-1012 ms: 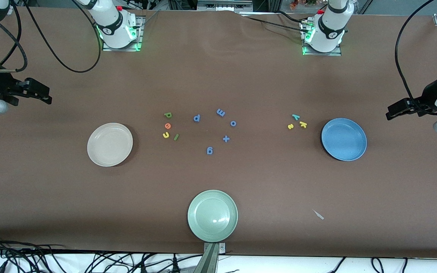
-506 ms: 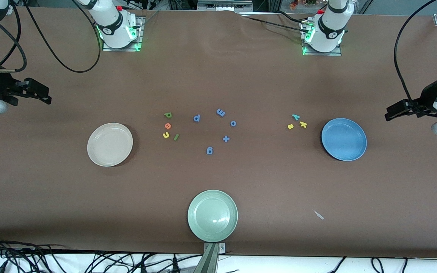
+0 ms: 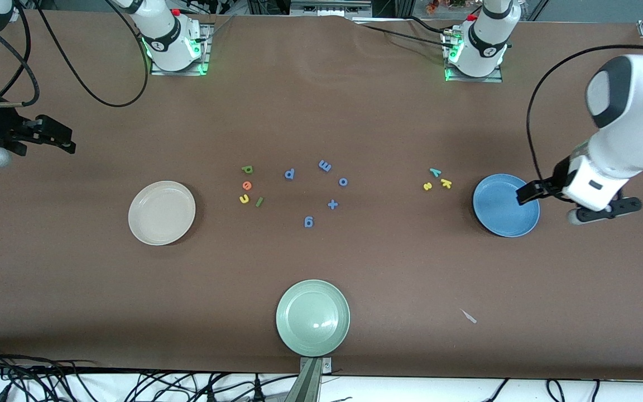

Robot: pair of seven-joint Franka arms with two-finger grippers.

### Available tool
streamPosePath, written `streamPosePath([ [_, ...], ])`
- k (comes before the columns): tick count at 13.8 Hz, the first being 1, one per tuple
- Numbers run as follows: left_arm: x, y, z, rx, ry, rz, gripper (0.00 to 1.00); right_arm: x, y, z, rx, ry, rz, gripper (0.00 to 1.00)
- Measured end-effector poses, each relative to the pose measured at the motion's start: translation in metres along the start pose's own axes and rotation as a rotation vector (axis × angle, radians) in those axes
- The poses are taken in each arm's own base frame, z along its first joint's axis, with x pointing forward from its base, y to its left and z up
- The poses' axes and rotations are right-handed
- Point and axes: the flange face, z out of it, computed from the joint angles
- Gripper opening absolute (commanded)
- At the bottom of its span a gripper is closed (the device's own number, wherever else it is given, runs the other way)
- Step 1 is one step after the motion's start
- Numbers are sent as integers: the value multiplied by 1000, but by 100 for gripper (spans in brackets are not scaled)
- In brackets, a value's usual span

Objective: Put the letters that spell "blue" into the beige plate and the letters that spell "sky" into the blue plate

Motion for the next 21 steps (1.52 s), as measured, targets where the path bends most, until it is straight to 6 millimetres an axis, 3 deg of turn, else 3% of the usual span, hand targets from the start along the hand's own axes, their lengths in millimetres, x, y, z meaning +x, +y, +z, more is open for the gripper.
streamPosePath([
  [4,-36,15,82,11,-32,-129,98,0,0,0,0,2,0,100],
  [6,-55,10,116,31,-63,-243,98,1,0,-1,0,6,0,100],
  [10,-72,4,142,64,-94,-469,96,4,-3,4,0,3,-5,100],
  [12,-77,16,160,46,-69,-590,96,11,-13,14,8,-3,-18,100],
  [16,-88,31,210,33,-68,-742,96,41,-20,64,108,-21,5,100],
  [19,-97,43,220,44,-87,-797,96,63,-30,114,101,-44,10,100],
  [21,-100,48,221,45,-89,-830,94,63,-53,134,97,-75,-15,100],
])
